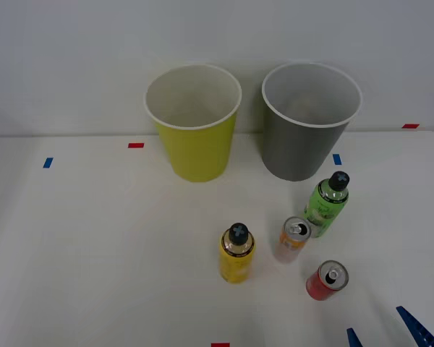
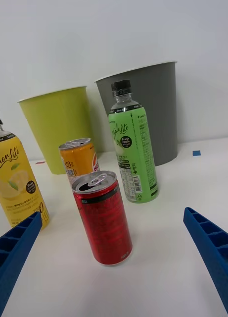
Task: Put cans in the gray bin, plastic bottles in the light green bin
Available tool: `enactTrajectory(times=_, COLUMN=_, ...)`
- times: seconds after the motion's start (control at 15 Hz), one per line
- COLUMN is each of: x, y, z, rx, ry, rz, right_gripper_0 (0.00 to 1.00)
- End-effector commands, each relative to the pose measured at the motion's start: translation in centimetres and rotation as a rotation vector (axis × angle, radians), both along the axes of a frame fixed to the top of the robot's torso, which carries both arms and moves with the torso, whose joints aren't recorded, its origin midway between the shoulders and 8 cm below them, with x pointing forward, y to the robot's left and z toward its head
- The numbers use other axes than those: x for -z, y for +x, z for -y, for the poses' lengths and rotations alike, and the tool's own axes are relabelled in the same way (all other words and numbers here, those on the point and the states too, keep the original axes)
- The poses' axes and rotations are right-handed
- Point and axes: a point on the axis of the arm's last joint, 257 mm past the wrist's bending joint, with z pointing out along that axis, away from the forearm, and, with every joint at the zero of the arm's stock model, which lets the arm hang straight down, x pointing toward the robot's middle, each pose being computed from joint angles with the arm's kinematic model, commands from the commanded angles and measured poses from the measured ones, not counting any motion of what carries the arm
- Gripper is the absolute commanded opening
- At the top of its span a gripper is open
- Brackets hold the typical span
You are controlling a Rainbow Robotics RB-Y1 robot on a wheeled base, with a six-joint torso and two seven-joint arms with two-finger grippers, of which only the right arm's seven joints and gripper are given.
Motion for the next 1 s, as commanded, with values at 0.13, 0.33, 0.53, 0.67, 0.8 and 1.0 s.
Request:
enactTrajectory(times=0.13, x=0.0, y=0.0, z=0.0, rx=0.0, ry=0.0, rz=0.0, right_gripper_0=1.0)
enactTrajectory(times=0.33, x=0.0, y=0.0, z=0.0, rx=0.0, ry=0.0, rz=0.0, right_gripper_0=1.0)
enactTrajectory(times=0.53, x=0.0, y=0.0, z=0.0, rx=0.0, ry=0.0, rz=0.0, right_gripper_0=1.0)
enactTrajectory(times=0.67, x=0.0, y=0.0, z=0.0, rx=0.0, ry=0.0, rz=0.0, right_gripper_0=1.0)
enactTrajectory(times=0.8, x=0.0, y=0.0, z=0.0, rx=0.0, ry=0.0, rz=0.0, right_gripper_0=1.0)
enactTrajectory(times=1.0, x=0.0, y=0.0, z=0.0, rx=0.0, ry=0.0, rz=0.0, right_gripper_0=1.0)
